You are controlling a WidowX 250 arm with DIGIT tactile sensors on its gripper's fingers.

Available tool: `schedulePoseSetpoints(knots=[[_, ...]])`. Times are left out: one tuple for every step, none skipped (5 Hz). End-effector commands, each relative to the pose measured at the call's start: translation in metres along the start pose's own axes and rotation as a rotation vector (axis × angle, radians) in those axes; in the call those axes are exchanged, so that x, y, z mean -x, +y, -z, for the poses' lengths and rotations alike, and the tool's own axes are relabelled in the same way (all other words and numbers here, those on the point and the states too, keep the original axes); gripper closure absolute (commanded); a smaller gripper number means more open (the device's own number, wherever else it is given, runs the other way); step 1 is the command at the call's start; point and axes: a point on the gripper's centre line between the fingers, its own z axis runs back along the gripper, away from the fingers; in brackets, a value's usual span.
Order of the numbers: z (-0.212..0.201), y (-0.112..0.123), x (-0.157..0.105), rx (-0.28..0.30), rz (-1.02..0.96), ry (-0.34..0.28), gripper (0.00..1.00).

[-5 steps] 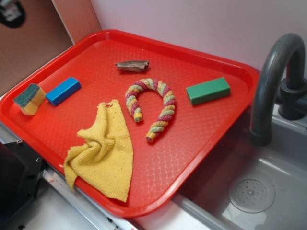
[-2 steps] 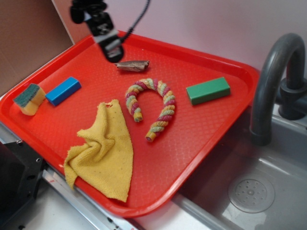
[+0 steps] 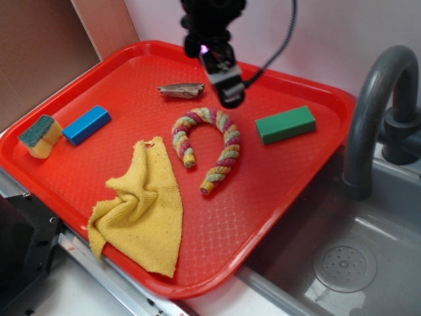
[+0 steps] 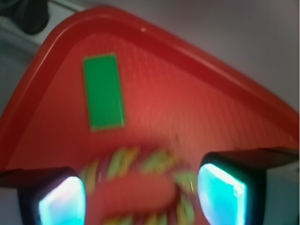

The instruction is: Grab the green block.

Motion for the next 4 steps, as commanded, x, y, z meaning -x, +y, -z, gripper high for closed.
schedulePoseSetpoints(knots=[[0.018,-0.017,-0.034,0.058,0.053,-0.017,0.0],[0.035,-0.023,-0.035,0.053,0.081,0.028,0.0],[0.051,-0.029,-0.035,0.046,0.122,0.056,0.0],[0.066,-0.037,-0.035,0.032,0.164,0.096,0.0]])
